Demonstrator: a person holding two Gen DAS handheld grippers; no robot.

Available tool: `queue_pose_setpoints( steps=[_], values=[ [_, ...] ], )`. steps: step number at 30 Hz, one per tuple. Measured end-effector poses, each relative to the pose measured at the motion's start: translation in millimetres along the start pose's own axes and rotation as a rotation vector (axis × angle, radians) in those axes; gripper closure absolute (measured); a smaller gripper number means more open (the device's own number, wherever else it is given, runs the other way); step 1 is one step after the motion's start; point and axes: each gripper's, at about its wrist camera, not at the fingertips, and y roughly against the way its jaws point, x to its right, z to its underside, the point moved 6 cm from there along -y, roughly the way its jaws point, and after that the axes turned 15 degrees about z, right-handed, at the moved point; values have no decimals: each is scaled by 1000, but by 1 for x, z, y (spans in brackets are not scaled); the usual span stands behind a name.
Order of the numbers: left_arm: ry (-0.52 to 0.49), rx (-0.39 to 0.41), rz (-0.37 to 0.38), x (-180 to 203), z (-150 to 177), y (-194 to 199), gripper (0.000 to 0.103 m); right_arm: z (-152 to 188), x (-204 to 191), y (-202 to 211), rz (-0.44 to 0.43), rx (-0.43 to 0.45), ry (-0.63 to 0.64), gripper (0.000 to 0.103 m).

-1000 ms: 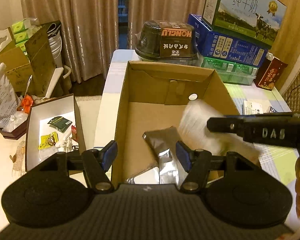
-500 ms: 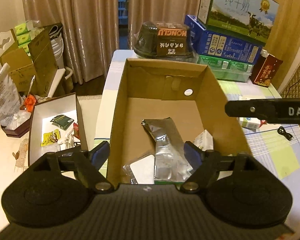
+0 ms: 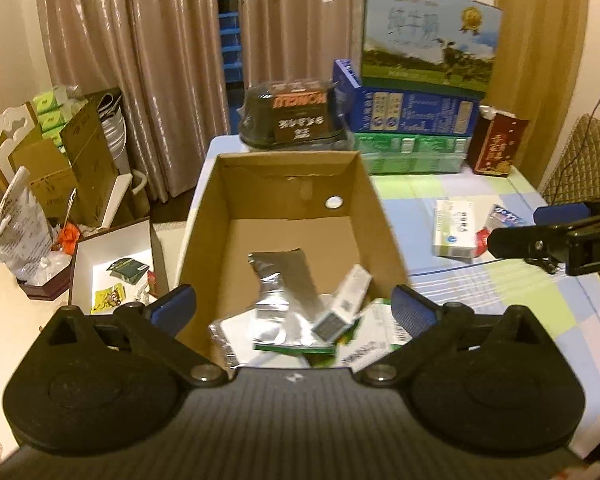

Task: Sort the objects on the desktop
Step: 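Move both open tools back over the table objects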

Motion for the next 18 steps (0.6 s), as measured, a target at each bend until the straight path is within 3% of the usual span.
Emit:
queue_pose_setpoints(
  steps=[9,18],
  values=[
    [-23,13,26,65,4,13,1,19,66,42,40,9,-44,2],
    [-64,-14,83,128,14,2,1,46,139,66,106,-2,-110,2]
  ],
)
